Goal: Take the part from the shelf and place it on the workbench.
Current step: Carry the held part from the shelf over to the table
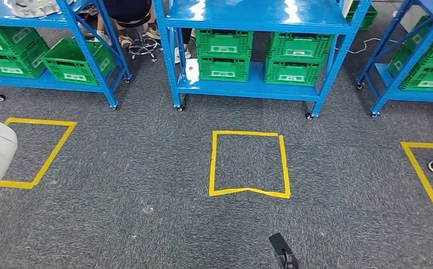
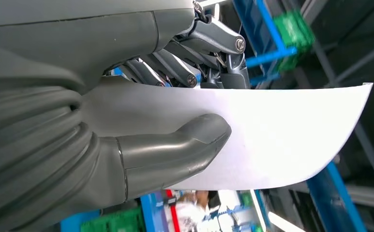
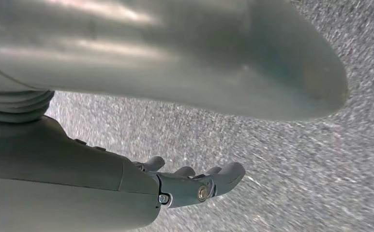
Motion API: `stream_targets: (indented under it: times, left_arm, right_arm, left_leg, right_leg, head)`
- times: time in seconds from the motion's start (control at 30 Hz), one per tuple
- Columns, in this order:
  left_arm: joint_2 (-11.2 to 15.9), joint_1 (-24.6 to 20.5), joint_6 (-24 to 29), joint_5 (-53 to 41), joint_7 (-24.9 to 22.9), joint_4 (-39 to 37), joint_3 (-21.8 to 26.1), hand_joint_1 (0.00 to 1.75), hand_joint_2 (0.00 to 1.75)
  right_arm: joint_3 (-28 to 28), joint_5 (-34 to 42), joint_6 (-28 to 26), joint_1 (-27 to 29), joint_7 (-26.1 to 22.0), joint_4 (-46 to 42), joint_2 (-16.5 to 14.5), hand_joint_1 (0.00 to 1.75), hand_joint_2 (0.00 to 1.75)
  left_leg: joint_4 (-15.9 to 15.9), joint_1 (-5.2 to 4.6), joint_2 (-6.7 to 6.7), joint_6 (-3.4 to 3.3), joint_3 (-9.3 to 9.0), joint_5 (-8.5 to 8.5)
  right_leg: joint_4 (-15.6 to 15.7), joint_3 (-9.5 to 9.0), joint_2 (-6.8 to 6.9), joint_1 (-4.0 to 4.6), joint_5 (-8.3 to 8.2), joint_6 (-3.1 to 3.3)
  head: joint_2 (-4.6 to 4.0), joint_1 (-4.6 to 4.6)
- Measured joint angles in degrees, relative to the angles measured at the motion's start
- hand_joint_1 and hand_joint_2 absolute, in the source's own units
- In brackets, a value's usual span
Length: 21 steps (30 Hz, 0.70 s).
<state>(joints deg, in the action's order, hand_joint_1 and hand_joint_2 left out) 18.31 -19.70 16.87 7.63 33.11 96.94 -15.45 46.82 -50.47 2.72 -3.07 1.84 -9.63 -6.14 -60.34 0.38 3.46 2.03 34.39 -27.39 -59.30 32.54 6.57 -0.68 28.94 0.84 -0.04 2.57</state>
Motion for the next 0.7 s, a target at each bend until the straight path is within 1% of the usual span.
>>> stream_targets:
  times: [0.03, 0.1, 0.13, 0.17, 0.2, 0.23, 0.27, 0.3, 0.33, 0.37, 0.4, 0.43, 0.47, 0.5, 0.53, 0.57, 0.6, 0.63, 0.67, 0.7]
  left_arm:
    - [-0.01, 0.13, 0.07, -0.08, 0.03, 0.15, 0.0, 1.75, 1.75]
    - [0.0, 0.51, 0.15, -0.26, 0.05, 0.32, 0.0, 1.75, 1.75]
    - [0.0, 0.65, 0.17, -0.38, 0.08, 0.39, 0.0, 1.75, 1.75]
    - [-0.01, 0.68, 0.22, -0.48, 0.13, 0.49, 0.0, 1.75, 1.75]
    - [-0.04, 0.68, 0.29, -0.58, 0.16, 0.58, 0.0, 1.75, 1.75]
    - [-0.11, 0.75, 0.41, -0.75, 0.23, 0.65, 0.0, 1.75, 1.75]
    - [-0.22, 0.94, 0.57, -0.99, 0.29, 0.72, 0.01, 1.75, 1.75]
    - [-0.39, 1.31, 0.71, -1.31, 0.34, 0.82, 0.01, 1.75, 1.75]
    - [-0.58, 1.76, 0.84, -1.66, 0.4, 0.98, 0.01, 1.75, 1.75]
    - [-0.78, 2.22, 0.94, -2.03, 0.44, 1.2, 0.02, 1.75, 1.75]
    - [-0.99, 2.57, 0.99, -2.39, 0.42, 1.45, 0.03, 1.75, 1.75]
    - [-1.25, 2.79, 1.02, -2.76, 0.3, 1.73, 0.05, 1.75, 1.75]
    - [-1.56, 2.92, 1.02, -3.2, 0.14, 2.04, 0.07, 1.75, 1.75]
    - [-1.83, 2.99, 1.0, -3.6, -0.1, 2.32, 0.11, 1.75, 1.75]
    - [-2.08, 3.12, 0.94, -3.95, -0.32, 2.6, 0.16, 1.75, 1.75]
    - [-2.24, 3.37, 0.85, -4.26, -0.45, 2.87, 0.27, 1.75, 1.75]
    - [-2.3, 3.69, 0.73, -4.48, -0.54, 3.11, 0.41, 1.75, 1.75]
    - [-2.34, 4.1, 0.59, -4.64, -0.52, 3.34, 0.57, 1.75, 1.75]
    - [-2.33, 4.42, 0.42, -4.75, -0.45, 3.55, 0.77, 1.75, 1.75]
    - [-2.33, 4.62, 0.25, -4.79, -0.34, 3.69, 0.92, 1.75, 1.75]
  right_arm:
    - [0.0, 0.02, -0.04, -0.06, 0.16, -0.01, -0.01, 0.0, 0.0]
    - [0.0, 0.1, -0.05, -0.22, 0.3, -0.01, 0.0, 0.0, 0.0]
    - [0.0, 0.13, -0.04, -0.32, 0.3, -0.01, -0.01, 0.0, 0.0]
    - [0.0, 0.13, -0.03, -0.4, 0.29, -0.01, -0.02, 0.0, 0.0]
    - [-0.01, 0.08, -0.03, -0.45, 0.3, -0.01, -0.05, 0.0, 0.0]
    - [-0.01, 0.0, -0.04, -0.42, 0.35, -0.01, -0.09, 0.0, 0.0]
    - [-0.02, -0.09, -0.1, -0.32, 0.41, -0.01, -0.11, 0.0, 0.0]
    - [-0.02, -0.18, -0.2, -0.19, 0.45, -0.01, -0.13, 0.0, 0.0]
    - [-0.02, -0.26, -0.32, -0.06, 0.46, -0.01, -0.13, 0.0, 0.0]
    - [-0.02, -0.33, -0.43, 0.01, 0.39, -0.01, -0.13, 0.0, 0.0]
    - [-0.02, -0.4, -0.51, 0.04, 0.31, -0.01, -0.13, 0.0, 0.0]
    - [-0.02, -0.44, -0.58, 0.03, 0.24, -0.01, -0.13, 0.0, 0.0]
    - [-0.02, -0.49, -0.62, 0.01, 0.2, -0.01, -0.13, 0.0, 0.0]
    - [-0.02, -0.51, -0.66, 0.0, 0.21, -0.01, -0.14, 0.0, 0.0]
    - [-0.02, -0.53, -0.72, -0.04, 0.25, -0.01, -0.15, 0.0, 0.0]
    - [-0.02, -0.54, -0.78, -0.1, 0.32, -0.01, -0.16, 0.0, 0.0]
    - [-0.02, -0.53, -0.87, -0.18, 0.41, -0.01, -0.22, 0.0, 0.0]
    - [-0.02, -0.5, -0.95, -0.26, 0.54, -0.01, -0.36, 0.0, 0.0]
    - [-0.01, -0.44, -1.04, -0.29, 0.65, -0.02, -0.47, 0.0, 0.0]
    - [-0.01, -0.36, -1.12, -0.26, 0.81, -0.03, -0.59, 0.0, 0.0]
  left_leg:
    - [1.22, -0.21, 0.37, -0.4, -0.54, 0.1]
    - [1.33, -0.41, -1.12, -1.22, -0.32, 0.39]
    - [1.51, -0.37, -1.86, -1.6, -0.28, 0.61]
    - [1.71, -0.3, -2.54, -1.98, -0.28, 0.85]
    - [1.91, -0.19, -3.18, -2.34, -0.29, 1.08]
    - [1.99, -0.14, -3.81, -2.58, -0.2, 1.22]
    - [1.99, -0.18, -4.5, -2.75, -0.07, 1.31]
    - [1.96, -0.26, -5.28, -2.83, 0.06, 1.37]
    - [1.89, -0.34, -6.12, -2.88, 0.17, 1.41]
    - [1.76, -0.4, -7.01, -2.89, 0.25, 1.44]
    - [1.59, -0.42, -7.9, -2.86, 0.32, 1.45]
    - [1.39, -0.4, -8.72, -2.8, 0.39, 1.45]
    - [1.18, -0.46, -9.51, -2.62, 0.51, 1.43]
    - [1.04, -0.48, -10.23, -2.36, 0.67, 1.46]
    - [1.02, -0.48, -10.88, -2.02, 0.85, 1.54]
    - [1.15, -0.47, -11.56, -1.58, 1.0, 1.72]
    - [1.35, -0.42, -12.22, -1.17, 1.21, 1.93]
    - [1.36, -0.42, -12.26, -0.85, 1.38, 1.99]
    - [0.79, -0.53, -11.3, -0.56, 1.79, 1.58]
    - [-0.97, -0.63, -9.58, -0.29, 2.71, 0.46]
  right_leg:
    - [0.03, -0.14, 0.65, 0.14, 0.06, -0.41]
    - [0.2, -0.38, 1.96, 0.17, 0.08, -1.13]
    - [-0.02, -0.48, 1.64, 0.04, 0.33, -1.5]
    - [-1.01, -0.19, 0.32, -0.13, 1.14, -1.78]
    - [-3.2, 0.68, -1.58, -0.3, 2.57, -1.98]
    - [-6.5, 2.11, -3.83, -0.41, 4.39, -2.08]
    - [-10.38, 3.99, -5.28, -0.38, 6.27, -2.08]
    - [-13.78, 5.73, -5.93, -0.29, 7.51, -2.04]
    - [-15.58, 6.75, -6.19, -0.16, 7.72, -1.95]
    - [-15.17, 6.72, -6.38, -0.06, 6.78, -1.79]
    - [-12.63, 5.62, -6.74, -0.01, 4.95, -1.58]
    - [-8.68, 3.76, -7.67, -0.02, 2.85, -1.33]
    - [-4.96, 2.0, -8.94, 0.0, 1.41, -1.15]
    - [-2.28, 0.78, -9.91, -0.06, 0.56, -1.01]
    - [-0.88, 0.17, -10.49, -0.03, 0.33, -0.87]
    - [-0.6, 0.1, -10.32, 0.07, 0.43, -0.7]
    - [-0.41, 0.05, -9.57, -0.02, 0.22, -0.38]
    - [-0.18, -0.05, -8.83, -0.05, 0.02, 0.0]
    - [0.1, -0.16, -8.12, -0.17, -0.16, 0.44]
    - [0.37, -0.25, -7.32, -0.29, -0.31, 0.81]
  head:
    - [0.0, 0.04]
    - [0.0, 0.11]
    - [0.0, 0.15]
    - [0.0, 0.19]
    - [0.0, 0.29]
    - [0.0, 0.39]
    - [0.0, 0.45]
    - [0.0, 0.51]
    - [0.0, 0.51]
    - [0.0, 0.51]
    - [0.0, 0.51]
    - [0.0, 0.51]
    - [0.0, 0.5]
    - [0.0, 0.49]
    - [0.0, 0.48]
    - [0.0, 0.47]
    - [0.0, 0.48]
    - [0.0, 0.49]
    - [0.0, 0.39]
    - [0.0, 0.27]
